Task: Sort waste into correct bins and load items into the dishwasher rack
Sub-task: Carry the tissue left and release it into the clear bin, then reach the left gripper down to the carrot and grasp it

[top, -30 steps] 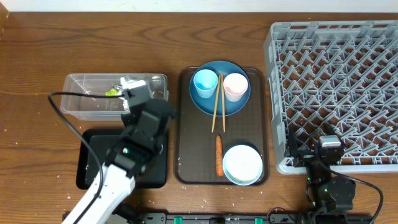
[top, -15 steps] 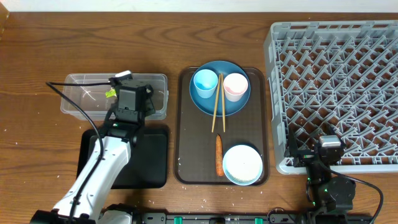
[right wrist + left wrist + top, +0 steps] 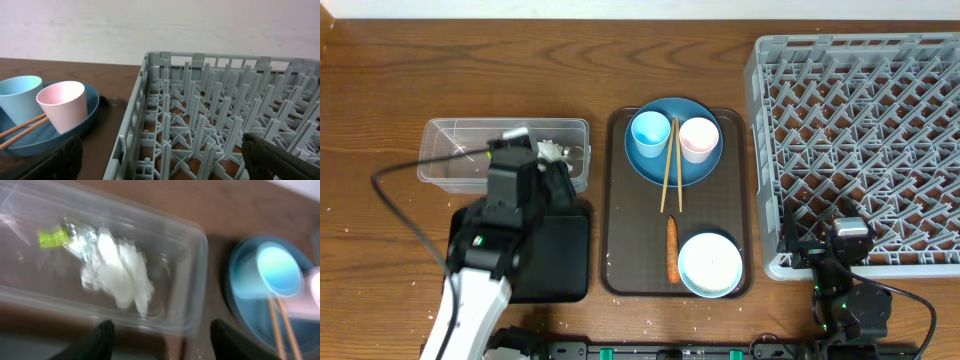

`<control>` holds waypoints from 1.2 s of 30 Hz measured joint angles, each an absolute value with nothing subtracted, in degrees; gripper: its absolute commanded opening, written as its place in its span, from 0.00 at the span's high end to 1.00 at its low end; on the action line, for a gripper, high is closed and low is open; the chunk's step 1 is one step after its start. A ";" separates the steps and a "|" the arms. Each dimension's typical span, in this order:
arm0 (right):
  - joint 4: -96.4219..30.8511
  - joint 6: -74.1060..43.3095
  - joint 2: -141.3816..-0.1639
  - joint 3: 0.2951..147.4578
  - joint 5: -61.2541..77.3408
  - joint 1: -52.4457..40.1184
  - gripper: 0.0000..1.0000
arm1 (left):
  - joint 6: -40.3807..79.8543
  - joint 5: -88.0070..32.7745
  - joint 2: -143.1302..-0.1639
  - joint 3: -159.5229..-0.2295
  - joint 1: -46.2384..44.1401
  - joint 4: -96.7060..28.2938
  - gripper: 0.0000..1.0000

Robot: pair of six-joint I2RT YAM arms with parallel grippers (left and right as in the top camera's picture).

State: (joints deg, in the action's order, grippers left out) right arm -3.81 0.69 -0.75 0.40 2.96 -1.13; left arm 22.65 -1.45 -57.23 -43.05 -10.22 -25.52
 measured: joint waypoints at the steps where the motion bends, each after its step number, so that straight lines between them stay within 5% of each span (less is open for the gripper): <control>1: -3.84 0.69 -0.75 0.40 2.96 -1.13 0.01 | 23.38 -3.51 -55.46 -43.11 -10.22 -28.64 0.37; 13: -3.84 0.69 -0.75 0.40 2.96 -1.13 0.01 | 26.79 -16.84 -51.00 -43.24 -13.93 -55.16 0.37; 36: -3.86 0.69 -0.75 0.40 2.96 -1.13 0.01 | 39.42 -10.55 -73.38 -43.27 -43.62 -34.50 0.37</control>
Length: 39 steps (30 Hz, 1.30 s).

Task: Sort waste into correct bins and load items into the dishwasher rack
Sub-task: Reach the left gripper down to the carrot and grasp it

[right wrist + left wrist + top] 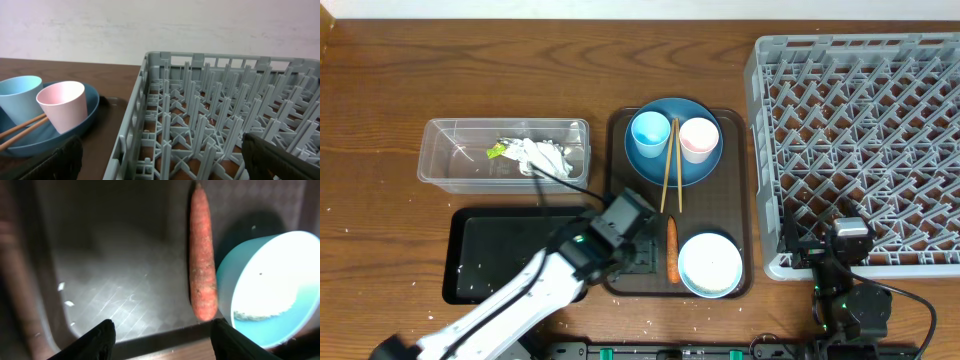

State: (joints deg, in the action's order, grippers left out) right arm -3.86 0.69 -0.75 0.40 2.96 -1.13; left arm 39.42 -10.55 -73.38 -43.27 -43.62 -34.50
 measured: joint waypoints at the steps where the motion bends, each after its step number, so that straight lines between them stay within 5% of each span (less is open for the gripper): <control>1: -3.86 0.69 -0.75 0.40 2.96 -1.13 0.01 | 39.66 -10.50 -74.61 -43.27 -44.10 -33.67 0.37; 39: -3.84 0.69 -0.75 0.40 2.96 -1.13 0.01 | 42.02 -5.15 -84.44 -43.27 -52.69 -21.98 0.36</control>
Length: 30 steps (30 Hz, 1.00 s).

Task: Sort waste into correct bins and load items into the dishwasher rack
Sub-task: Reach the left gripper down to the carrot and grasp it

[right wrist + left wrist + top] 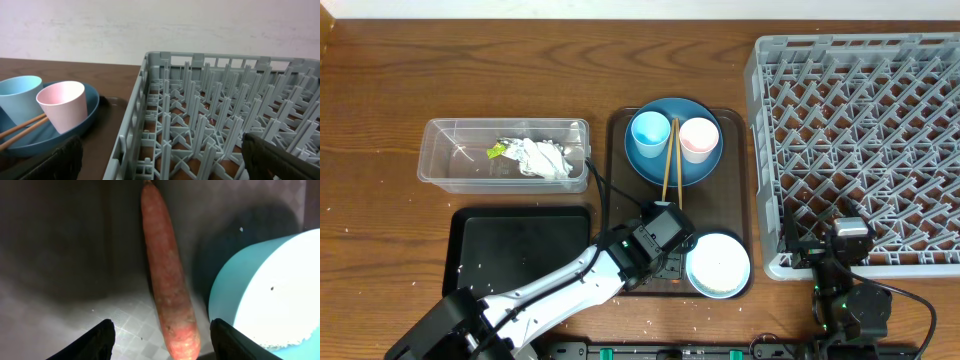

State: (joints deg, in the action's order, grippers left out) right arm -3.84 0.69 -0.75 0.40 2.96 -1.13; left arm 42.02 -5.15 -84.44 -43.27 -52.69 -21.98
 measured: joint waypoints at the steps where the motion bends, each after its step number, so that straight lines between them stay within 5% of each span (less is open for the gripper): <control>1: -3.84 0.69 -0.75 0.40 2.96 -1.13 0.01 | 42.02 -4.99 -84.75 -43.27 -52.69 -21.89 0.36; 30: -3.84 0.69 -0.75 0.40 2.96 -1.13 0.01 | 43.53 -2.09 -89.27 -43.66 -52.95 -23.16 0.36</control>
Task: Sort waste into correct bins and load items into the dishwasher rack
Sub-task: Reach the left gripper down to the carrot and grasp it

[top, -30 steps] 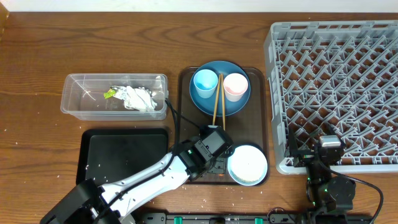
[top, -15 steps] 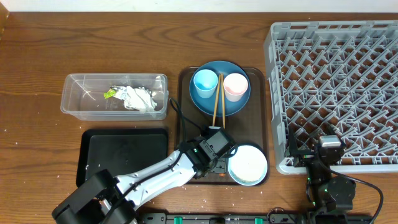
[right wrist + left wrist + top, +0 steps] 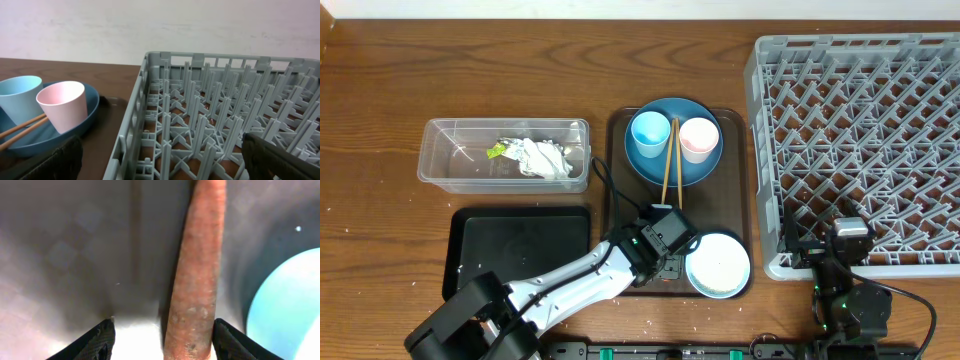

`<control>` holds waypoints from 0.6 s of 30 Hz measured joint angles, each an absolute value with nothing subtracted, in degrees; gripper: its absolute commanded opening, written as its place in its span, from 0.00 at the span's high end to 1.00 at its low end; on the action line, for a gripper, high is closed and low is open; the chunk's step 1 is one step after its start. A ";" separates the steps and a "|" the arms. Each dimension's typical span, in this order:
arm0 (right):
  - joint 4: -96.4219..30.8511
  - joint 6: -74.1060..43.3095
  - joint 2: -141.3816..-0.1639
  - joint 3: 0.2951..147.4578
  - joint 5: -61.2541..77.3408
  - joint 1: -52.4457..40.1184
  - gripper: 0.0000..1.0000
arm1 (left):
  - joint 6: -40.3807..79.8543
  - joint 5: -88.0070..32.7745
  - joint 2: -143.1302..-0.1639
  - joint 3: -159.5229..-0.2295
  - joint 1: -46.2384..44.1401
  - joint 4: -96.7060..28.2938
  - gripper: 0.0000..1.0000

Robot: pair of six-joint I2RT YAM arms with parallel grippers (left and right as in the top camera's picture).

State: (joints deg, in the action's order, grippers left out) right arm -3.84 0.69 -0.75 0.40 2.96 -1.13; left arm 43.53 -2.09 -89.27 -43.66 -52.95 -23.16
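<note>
An orange carrot (image 3: pixel 197 280) lies on the brown tray (image 3: pixel 620 200); in the overhead view my left arm covers it. My left gripper (image 3: pixel 162 342) is low over it and open, one finger on each side, the carrot nearer the right one. The pale blue bowl (image 3: pixel 718 265) sits just right of the carrot. A blue plate (image 3: pixel 640 170) carries a blue cup (image 3: pixel 648 133), a pink cup (image 3: pixel 699 138) and chopsticks (image 3: pixel 668 170). My right gripper (image 3: pixel 160 165) rests open at the front edge of the grey dishwasher rack (image 3: pixel 860 130).
A clear bin (image 3: pixel 435 160) at the left holds crumpled white waste and a green scrap. A black bin (image 3: pixel 520 250) lies in front of it, left of the brown tray. The rack fills the right side of the table.
My left gripper has come down closer to the carrot, which now lies between its open fingers. The right arm has not moved.
My left gripper was open over the clear bin with the waste lying in it. Then it was over the brown tray beside the carrot, then closer above the carrot. Now it stands low around the carrot, still open.
</note>
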 measured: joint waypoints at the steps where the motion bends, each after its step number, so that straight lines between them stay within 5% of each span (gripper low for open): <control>1: -3.84 0.69 -0.75 0.40 2.96 -1.13 0.01 | 43.53 -1.87 -89.32 -43.66 -52.95 -23.18 0.36; 18: -3.84 0.69 -0.75 0.40 2.96 -1.13 0.01 | 43.53 -0.82 -89.58 -43.66 -52.95 -20.45 0.43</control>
